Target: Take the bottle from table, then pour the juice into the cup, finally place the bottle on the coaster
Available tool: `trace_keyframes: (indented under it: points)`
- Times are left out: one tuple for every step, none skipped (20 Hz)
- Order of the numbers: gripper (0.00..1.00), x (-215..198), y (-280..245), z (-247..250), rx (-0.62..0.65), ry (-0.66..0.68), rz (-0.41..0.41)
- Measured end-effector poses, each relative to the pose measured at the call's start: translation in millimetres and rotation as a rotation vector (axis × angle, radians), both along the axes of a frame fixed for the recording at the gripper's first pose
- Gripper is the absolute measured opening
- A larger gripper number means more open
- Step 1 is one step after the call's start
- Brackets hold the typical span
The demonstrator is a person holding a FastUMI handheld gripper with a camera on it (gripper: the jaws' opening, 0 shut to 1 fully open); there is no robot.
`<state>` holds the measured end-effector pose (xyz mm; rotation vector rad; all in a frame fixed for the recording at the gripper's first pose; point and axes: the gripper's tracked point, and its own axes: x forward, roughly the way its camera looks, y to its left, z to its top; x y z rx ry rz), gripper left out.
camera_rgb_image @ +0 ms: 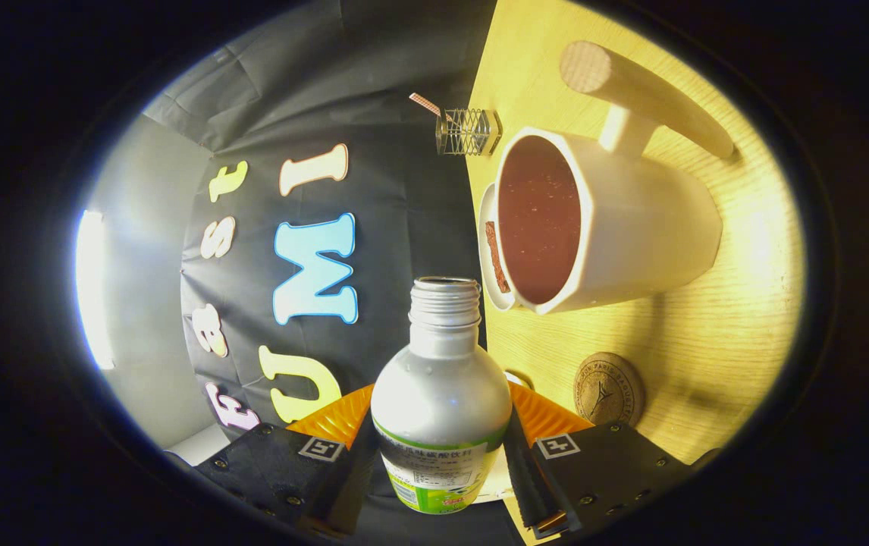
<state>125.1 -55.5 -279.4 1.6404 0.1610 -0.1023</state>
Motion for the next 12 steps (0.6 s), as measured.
trace_keyframes:
  points:
    - [0.77, 1.2, -0.2, 0.3, 0.005, 0.001, -0.001]
    - [0.77, 1.2, -0.8, 2.0, 0.013, -0.002, -0.005]
    - [0.77, 1.7, -1.4, 2.0, 0.024, -0.006, -0.008]
    - [0.77, -0.2, -1.6, 0.8, 0.038, -0.011, -0.013]
    - [0.77, -1.2, -2.4, 0.7, 0.047, -0.014, -0.014]
    - [0.77, -2.4, -3.2, -0.7, 0.049, -0.015, -0.016]
    - [0.77, -2.2, -2.8, -0.1, 0.051, -0.015, -0.015]
    - [0.77, -2.3, -1.2, 1.4, 0.056, -0.015, -0.015]
    - [0.77, -1.4, -0.4, 2.5, 0.063, -0.019, -0.015]
    - [0.77, -1.2, -0.2, 2.3, 0.07, -0.021, -0.017]
    - [0.77, -1.1, 0.2, 2.2, 0.078, -0.024, -0.018]
    - [0.77, -0.9, 0.7, 4.3, 0.09, -0.032, -0.022]
